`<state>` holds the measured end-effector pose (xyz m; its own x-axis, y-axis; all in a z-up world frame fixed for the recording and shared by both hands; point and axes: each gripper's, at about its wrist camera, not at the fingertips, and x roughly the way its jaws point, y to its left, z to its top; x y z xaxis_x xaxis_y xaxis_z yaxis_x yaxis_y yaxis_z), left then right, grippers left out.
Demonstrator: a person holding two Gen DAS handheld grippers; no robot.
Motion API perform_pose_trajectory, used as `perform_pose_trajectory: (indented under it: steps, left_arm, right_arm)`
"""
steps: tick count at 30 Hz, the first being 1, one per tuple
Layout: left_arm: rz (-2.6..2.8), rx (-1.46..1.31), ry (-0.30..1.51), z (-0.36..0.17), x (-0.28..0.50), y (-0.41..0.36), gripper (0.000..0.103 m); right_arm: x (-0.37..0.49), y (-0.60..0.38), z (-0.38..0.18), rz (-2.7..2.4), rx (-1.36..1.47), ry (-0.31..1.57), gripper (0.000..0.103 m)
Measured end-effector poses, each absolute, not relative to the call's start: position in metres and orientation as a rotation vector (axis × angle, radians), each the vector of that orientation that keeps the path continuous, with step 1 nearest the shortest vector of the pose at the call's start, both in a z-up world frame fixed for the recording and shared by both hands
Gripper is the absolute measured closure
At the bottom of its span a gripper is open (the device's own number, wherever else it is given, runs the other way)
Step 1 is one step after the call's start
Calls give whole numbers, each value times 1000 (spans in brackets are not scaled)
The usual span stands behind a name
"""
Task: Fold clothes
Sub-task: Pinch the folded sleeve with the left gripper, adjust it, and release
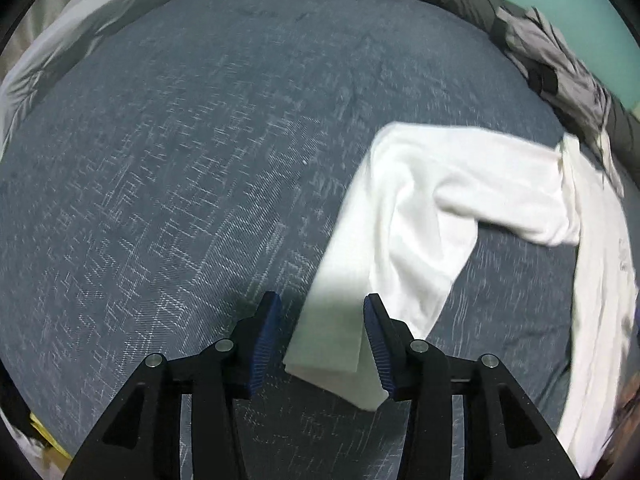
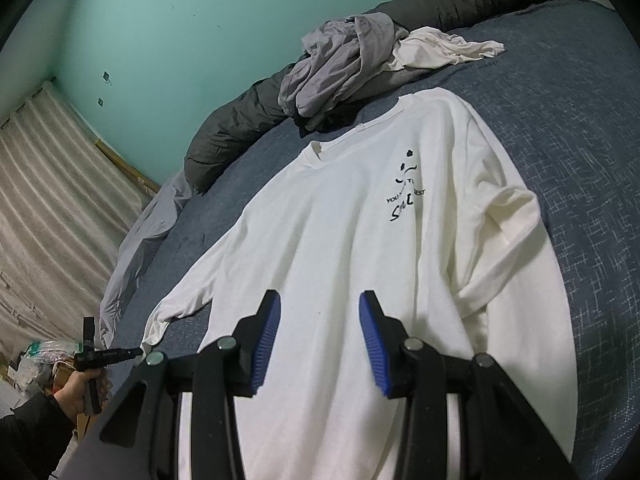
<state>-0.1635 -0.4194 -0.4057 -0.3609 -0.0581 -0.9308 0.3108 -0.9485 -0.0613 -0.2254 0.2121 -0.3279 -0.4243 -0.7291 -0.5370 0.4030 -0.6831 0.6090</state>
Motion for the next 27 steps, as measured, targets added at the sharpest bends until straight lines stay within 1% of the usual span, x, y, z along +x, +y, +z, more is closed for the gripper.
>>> perform_pose_trajectory:
  steps: [1, 2, 3, 4, 5, 6, 12, 20, 23, 25, 27]
  left_arm:
    - [-2393, 1637, 308, -408, -165, -417, 60]
    - [-2395, 1650, 290, -410, -166, -415, 73]
    - [-2395, 1659, 272, -411, -168, -413, 84]
    - [-2394, 1658, 260, -411, -169, -412, 88]
    - [-2392, 1651, 256, -410, -171, -413, 94]
    - [-2390, 1641, 256, -408, -172, -415, 97]
    - [-2337, 1498, 339, -382, -178, -459, 98]
    - [-2274, 1400, 558, -375, -197, -513, 98]
    - [-2265, 1353, 662, -371, -194, -527, 95]
    - [-2258, 1318, 728, -368, -189, -535, 91]
    - [-2249, 1294, 720, -364, -187, -535, 72]
  right_arm:
    - [-226, 212, -328, -2129, 1069, -516, 62]
    - [-226, 212, -329, -2129, 1070, -517, 62]
    - [-226, 212, -329, -2130, 1072, -517, 62]
    - [-226, 213, -329, -2131, 1071, -517, 62]
    - [-227, 213, -329, -2131, 1071, -517, 62]
    - [-227, 214, -329, -2132, 1071, -518, 62]
    - [-227, 213, -330, -2133, 1074, -506, 62]
    - [-227, 210, -332, -2144, 1085, -482, 62]
    - [-227, 209, -333, -2144, 1089, -477, 62]
    - [-227, 207, -334, -2143, 1090, -473, 62]
    - [-227, 207, -333, -2144, 1089, -470, 62]
